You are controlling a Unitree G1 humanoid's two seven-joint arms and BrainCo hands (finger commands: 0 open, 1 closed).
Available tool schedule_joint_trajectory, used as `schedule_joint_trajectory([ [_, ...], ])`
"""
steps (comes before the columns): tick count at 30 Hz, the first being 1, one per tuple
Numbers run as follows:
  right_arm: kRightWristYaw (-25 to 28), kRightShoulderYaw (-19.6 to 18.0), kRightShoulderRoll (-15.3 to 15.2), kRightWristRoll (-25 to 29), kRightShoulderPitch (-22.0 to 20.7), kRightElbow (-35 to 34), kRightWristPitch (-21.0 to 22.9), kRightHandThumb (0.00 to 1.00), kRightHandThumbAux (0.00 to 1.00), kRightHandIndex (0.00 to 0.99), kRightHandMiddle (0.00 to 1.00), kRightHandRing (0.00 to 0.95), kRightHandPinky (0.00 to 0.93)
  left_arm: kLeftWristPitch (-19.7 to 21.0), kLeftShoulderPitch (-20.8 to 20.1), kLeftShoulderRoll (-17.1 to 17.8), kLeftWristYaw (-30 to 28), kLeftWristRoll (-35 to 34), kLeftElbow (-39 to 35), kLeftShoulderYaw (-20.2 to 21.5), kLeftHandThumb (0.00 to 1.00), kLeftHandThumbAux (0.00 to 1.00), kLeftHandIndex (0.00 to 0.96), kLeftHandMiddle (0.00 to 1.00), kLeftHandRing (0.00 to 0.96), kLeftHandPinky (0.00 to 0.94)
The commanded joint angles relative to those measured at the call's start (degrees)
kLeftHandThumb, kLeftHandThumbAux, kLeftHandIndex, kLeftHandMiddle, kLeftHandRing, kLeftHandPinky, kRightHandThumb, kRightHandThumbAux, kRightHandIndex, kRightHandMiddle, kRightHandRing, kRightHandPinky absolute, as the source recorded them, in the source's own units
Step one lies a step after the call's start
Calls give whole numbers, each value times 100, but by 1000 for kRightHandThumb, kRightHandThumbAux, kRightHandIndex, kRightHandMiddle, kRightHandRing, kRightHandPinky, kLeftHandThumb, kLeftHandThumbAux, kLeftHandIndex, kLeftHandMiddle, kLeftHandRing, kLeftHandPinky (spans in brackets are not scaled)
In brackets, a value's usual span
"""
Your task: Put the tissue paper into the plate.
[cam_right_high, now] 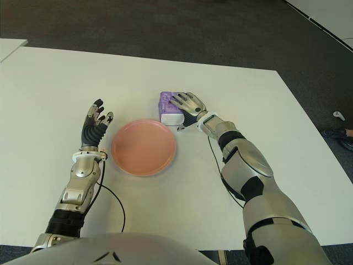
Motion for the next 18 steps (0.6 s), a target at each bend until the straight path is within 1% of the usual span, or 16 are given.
schedule_joint_trajectory([
  [1, 568, 215, 160, -210, 1006, 340, -122, 407, 635, 49, 146, 164, 224, -15, 146, -133, 178, 145, -73, -48, 0, 607, 0, 0, 0, 0],
  [2, 524, 185, 164, -170, 1026, 338, -139, 415, 634, 55, 154, 176, 242, -7, 152, -132, 177, 150, -85, -58, 0, 607, 0, 0, 0, 0],
  [3, 442, 147, 196, -120, 1081, 339, -126, 442, 631, 98, 207, 234, 306, 5, 161, -132, 172, 152, -104, -72, 0, 608, 0, 0, 0, 0],
  [4, 383, 120, 220, -83, 1122, 340, -116, 480, 628, 170, 286, 311, 384, 15, 167, -131, 170, 154, -118, -82, 0, 607, 0, 0, 0, 0],
  [5, 263, 69, 295, -27, 1227, 374, -25, 494, 627, 195, 314, 338, 412, 34, 175, -135, 166, 160, -146, -96, 0, 607, 0, 0, 0, 0],
  [6, 184, 34, 345, 4, 1298, 400, 41, 570, 658, 276, 389, 409, 476, 49, 179, -138, 165, 164, -165, -106, 0, 604, 0, 0, 0, 0],
  [7, -19, -190, 453, 221, 1428, 426, 175, 691, 706, 404, 508, 523, 579, 99, 178, -121, 132, 128, -181, -86, 0, 601, 0, 0, 0, 0],
  [8, -188, -372, 549, 395, 1525, 443, 292, 699, 706, 411, 555, 569, 620, 137, 180, -122, 121, 106, -194, -78, 0, 601, 0, 0, 0, 0],
  [9, -291, -490, 605, 507, 1576, 451, 360, 713, 706, 422, 631, 643, 684, 160, 181, -123, 116, 91, -200, -72, 0, 600, 0, 0, 0, 0],
  [10, -383, -566, 654, 574, 1607, 453, 418, 718, 706, 426, 658, 670, 706, 172, 179, -131, 122, 81, -198, -66, 0, 600, 0, 0, 0, 0],
  [11, -421, -587, 675, 583, 1613, 454, 443, 727, 706, 432, 702, 713, 743, 174, 178, -138, 131, 80, -196, -65, 0, 599, 0, 0, 0, 0],
  [13, -592, -616, 754, 593, 1601, 435, 513, 737, 706, 438, 761, 769, 794, 144, 171, -150, 153, 75, -161, -53, 0, 599, 0, 0, 0, 0],
  [15, -723, -651, 802, 607, 1599, 416, 529, 742, 707, 439, 792, 799, 820, 105, 166, -153, 162, 76, -136, -51, 0, 600, 0, 0, 0, 0],
  [18, -852, -794, 817, 739, 1642, 386, 374, 746, 707, 441, 828, 830, 843, -11, 148, -138, 162, 81, -65, -56, 0, 604, 0, 0, 0, 0],
])
